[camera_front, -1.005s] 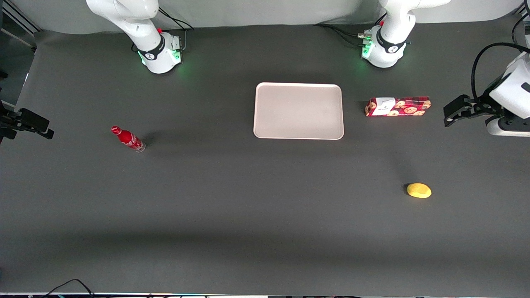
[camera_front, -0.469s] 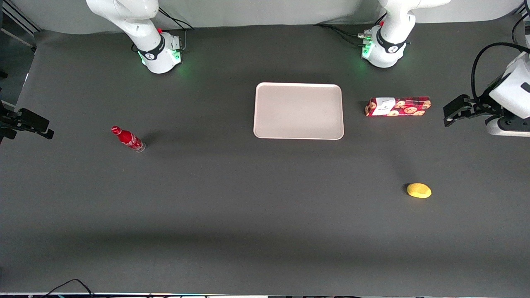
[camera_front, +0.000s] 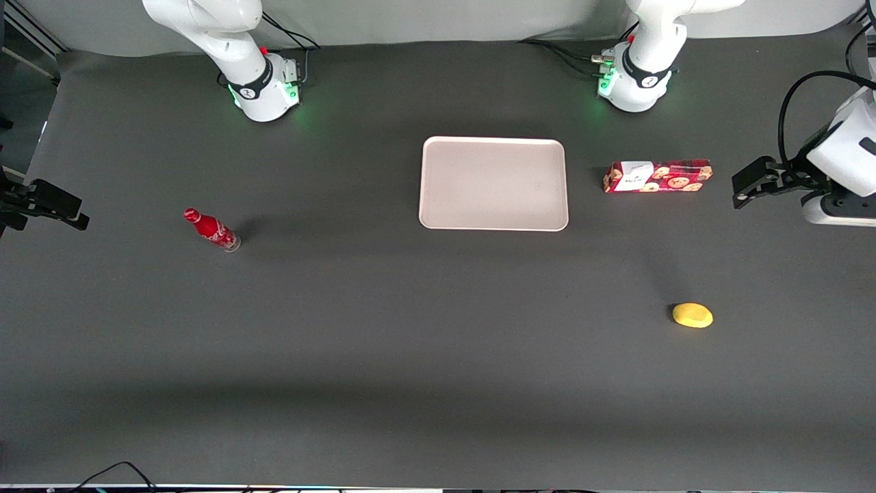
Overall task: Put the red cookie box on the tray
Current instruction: 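Move the open left gripper over the red cookie box and lower it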
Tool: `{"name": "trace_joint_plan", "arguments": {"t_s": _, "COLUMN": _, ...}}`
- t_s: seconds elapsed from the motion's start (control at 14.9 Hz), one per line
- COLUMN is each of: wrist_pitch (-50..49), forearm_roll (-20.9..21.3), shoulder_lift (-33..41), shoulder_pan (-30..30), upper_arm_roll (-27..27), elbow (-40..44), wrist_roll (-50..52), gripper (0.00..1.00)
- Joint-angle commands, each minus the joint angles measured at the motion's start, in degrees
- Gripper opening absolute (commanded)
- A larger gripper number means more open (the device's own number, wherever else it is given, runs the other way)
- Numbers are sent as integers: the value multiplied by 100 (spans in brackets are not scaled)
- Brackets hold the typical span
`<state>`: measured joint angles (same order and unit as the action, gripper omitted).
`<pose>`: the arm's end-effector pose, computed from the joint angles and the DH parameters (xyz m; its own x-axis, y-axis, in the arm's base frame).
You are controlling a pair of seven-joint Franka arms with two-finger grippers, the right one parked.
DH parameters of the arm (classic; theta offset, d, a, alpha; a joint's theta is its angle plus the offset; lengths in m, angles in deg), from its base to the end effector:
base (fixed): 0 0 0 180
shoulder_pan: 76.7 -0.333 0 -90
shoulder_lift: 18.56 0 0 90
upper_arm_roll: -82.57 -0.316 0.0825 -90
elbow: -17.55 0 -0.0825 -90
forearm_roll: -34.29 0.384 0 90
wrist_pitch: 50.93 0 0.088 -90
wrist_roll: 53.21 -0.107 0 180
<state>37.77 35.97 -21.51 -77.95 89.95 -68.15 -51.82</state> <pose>0.5659 -0.0555 0.6292 0.9966 -0.0818 0.0019 -0.0817 -0.9964 -0.0227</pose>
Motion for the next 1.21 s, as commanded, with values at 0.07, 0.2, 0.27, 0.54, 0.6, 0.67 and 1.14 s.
{"name": "trace_joint_plan", "arguments": {"t_s": 0.07, "wrist_pitch": -292, "forearm_roll": 86, "shoulder_lift": 31, "shoulder_pan": 63, "upper_arm_roll": -9, "elbow": 1, "wrist_roll": -1995, "gripper": 100}}
{"name": "trace_joint_plan", "arguments": {"t_s": 0.2, "wrist_pitch": -318, "forearm_roll": 86, "shoulder_lift": 40, "shoulder_pan": 11, "upper_arm_roll": -62, "elbow": -218, "wrist_roll": -2860, "gripper": 100}}
{"name": "trace_joint_plan", "arguments": {"t_s": 0.27, "wrist_pitch": -327, "forearm_roll": 86, "shoulder_lift": 57, "shoulder_pan": -7, "upper_arm_roll": -62, "elbow": -341, "wrist_roll": -3142, "gripper": 100}}
{"name": "trace_joint_plan", "arguments": {"t_s": 0.54, "wrist_pitch": -275, "forearm_roll": 359, "shoulder_lift": 276, "shoulder_pan": -42, "upper_arm_roll": -62, "elbow": -964, "wrist_roll": -4172, "gripper": 100}}
{"name": "trace_joint_plan", "arguments": {"t_s": 0.6, "wrist_pitch": -179, "forearm_roll": 368, "shoulder_lift": 477, "shoulder_pan": -68, "upper_arm_roll": -62, "elbow": -1280, "wrist_roll": -4365, "gripper": 100}}
{"name": "trace_joint_plan", "arguments": {"t_s": 0.67, "wrist_pitch": 22, "forearm_roll": 368, "shoulder_lift": 732, "shoulder_pan": -147, "upper_arm_roll": -53, "elbow": -1700, "wrist_roll": -4567, "gripper": 100}}
{"name": "trace_joint_plan", "arguments": {"t_s": 1.14, "wrist_pitch": 1912, "forearm_roll": 359, "shoulder_lift": 1928, "shoulder_pan": -280, "upper_arm_roll": -307, "elbow": -4286, "wrist_roll": -6509, "gripper": 100}}
